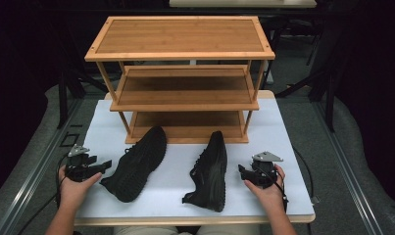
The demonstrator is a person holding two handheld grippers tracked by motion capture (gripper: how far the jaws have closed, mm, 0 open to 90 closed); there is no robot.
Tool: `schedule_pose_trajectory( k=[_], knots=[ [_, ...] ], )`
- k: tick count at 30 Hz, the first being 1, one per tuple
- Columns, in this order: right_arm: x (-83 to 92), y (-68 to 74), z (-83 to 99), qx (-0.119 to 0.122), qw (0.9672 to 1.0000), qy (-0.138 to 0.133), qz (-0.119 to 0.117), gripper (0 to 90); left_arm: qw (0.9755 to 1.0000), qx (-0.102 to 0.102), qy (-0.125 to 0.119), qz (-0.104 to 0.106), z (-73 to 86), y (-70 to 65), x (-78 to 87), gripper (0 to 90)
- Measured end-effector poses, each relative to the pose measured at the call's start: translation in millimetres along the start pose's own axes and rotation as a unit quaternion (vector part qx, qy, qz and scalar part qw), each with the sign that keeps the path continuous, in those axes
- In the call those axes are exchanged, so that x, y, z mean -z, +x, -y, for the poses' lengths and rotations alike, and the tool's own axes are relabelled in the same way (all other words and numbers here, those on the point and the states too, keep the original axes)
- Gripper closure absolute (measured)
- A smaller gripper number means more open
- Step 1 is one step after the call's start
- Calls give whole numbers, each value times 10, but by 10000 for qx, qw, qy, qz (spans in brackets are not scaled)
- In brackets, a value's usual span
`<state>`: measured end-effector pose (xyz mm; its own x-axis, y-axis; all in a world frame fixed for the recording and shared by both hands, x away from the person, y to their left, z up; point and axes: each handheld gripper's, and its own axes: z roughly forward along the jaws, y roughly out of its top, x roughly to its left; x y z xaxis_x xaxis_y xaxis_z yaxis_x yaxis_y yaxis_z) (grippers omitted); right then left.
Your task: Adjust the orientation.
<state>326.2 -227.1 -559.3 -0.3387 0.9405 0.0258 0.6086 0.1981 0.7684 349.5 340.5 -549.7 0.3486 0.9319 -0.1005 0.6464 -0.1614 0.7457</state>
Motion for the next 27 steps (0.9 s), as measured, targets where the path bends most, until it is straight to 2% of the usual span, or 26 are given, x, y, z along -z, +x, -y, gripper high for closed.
schedule_pose_trajectory(
  k=[7, 9, 13, 15, 16, 17, 18, 19, 24, 25, 27],
  knots=[
    [35, -6, 12, 35, 9999, -21, 109, 384, 9999, -66, 7, 92, -9, -47, 9, 322],
    [50, -12, 11, 31, 9999, -68, 152, 401, 9999, -87, 88, 60, -5, -46, 4, 319],
    [66, -16, 17, 22, 9998, -139, 163, 414, 10000, -54, 38, 57, -8, -41, 8, 331],
    [69, -17, 17, 14, 9998, -151, 159, 416, 10000, -33, -47, 59, -11, -44, 27, 389],
    [71, -17, 17, 12, 9997, -166, 158, 420, 9999, -6, -81, 122, -13, -41, 41, 389],
    [70, -14, 18, 17, 9997, -169, 192, 420, 9997, 63, -94, 220, -11, -43, 48, 470],
    [70, -14, 18, 17, 9997, -169, 192, 420, 9997, 63, -94, 220, -11, -43, 48, 502],
    [64, -11, 21, 21, 9998, -141, 167, 420, 9997, 28, 4, 231, -8, -50, 37, 527],
    [56, 0, 21, 23, 9998, -136, 133, 420, 9996, -4, 160, 234, -7, -62, 7, 605],
    [52, 1, 21, 10, 9998, -126, 119, 420, 9994, 15, 189, 284, -6, -61, 1, 655],
    [52, 1, 21, 3, 9999, -125, 113, 420, 9991, 29, 254, 347, -8, -55, -2, 677]
  ],
)
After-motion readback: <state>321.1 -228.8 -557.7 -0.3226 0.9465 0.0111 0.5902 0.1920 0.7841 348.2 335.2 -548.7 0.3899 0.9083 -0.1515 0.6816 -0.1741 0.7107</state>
